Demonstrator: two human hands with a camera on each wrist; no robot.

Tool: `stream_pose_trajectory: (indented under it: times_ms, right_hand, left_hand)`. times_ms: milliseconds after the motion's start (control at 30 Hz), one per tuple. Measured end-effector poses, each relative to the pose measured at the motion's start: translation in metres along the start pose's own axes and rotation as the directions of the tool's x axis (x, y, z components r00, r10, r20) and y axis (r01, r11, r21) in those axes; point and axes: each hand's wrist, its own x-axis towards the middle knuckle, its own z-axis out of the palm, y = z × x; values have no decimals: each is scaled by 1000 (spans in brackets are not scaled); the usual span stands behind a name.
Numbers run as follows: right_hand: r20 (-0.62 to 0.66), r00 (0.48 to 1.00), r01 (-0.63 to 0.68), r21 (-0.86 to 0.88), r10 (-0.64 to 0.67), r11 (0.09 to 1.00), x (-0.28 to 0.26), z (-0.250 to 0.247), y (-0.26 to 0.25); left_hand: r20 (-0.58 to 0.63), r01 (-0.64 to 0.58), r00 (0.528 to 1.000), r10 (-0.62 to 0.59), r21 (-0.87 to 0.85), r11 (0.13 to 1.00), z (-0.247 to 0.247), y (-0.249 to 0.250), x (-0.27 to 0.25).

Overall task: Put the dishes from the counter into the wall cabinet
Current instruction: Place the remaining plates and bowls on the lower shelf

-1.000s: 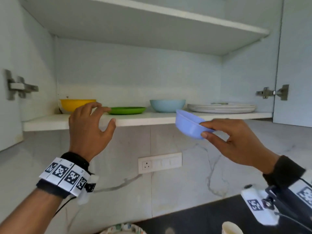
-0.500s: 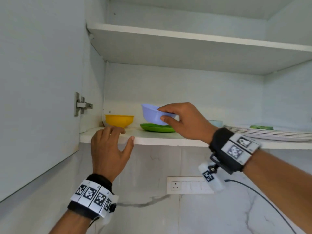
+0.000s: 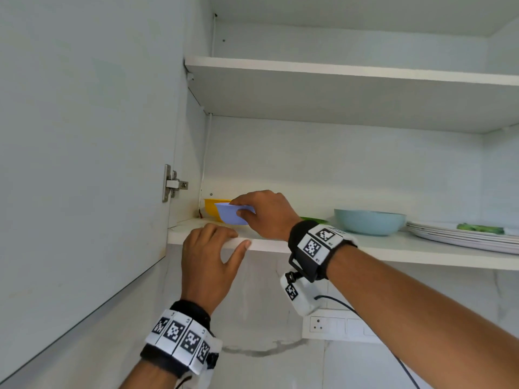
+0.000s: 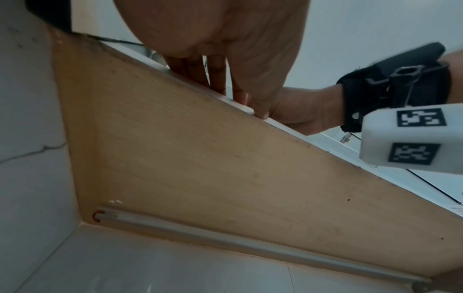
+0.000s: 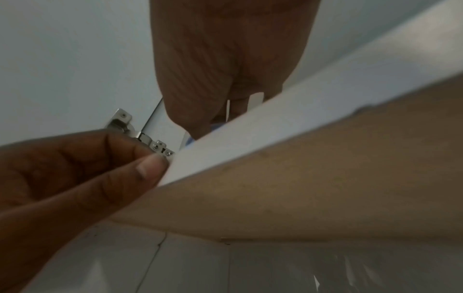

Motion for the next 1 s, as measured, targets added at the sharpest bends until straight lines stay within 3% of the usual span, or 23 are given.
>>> stream_pose_trajectory:
  times_ms: [200, 433, 633, 833, 1000]
  right_hand:
    - [53, 996, -71, 63, 68, 995, 3, 13, -2]
    - [12, 993, -115, 116, 114, 987, -1, 14, -1]
    - [-149, 988, -38, 39, 43, 999, -9, 9, -7]
    - [-218, 975, 53, 102, -30, 993, -37, 9, -8]
    - [-441, 895, 118, 84, -70, 989, -82, 10, -4]
  left_hand:
    - [4, 4, 1000, -4, 9, 1000, 1, -1, 0]
    - [12, 4, 1000, -5, 16, 1000, 0, -2, 0]
    - [34, -7, 999, 7, 10, 1000, -4, -1, 2]
    - [84, -9, 996, 9, 2, 1000, -11, 4, 4]
    - [118, -7, 993, 8, -11, 1000, -14, 7, -11]
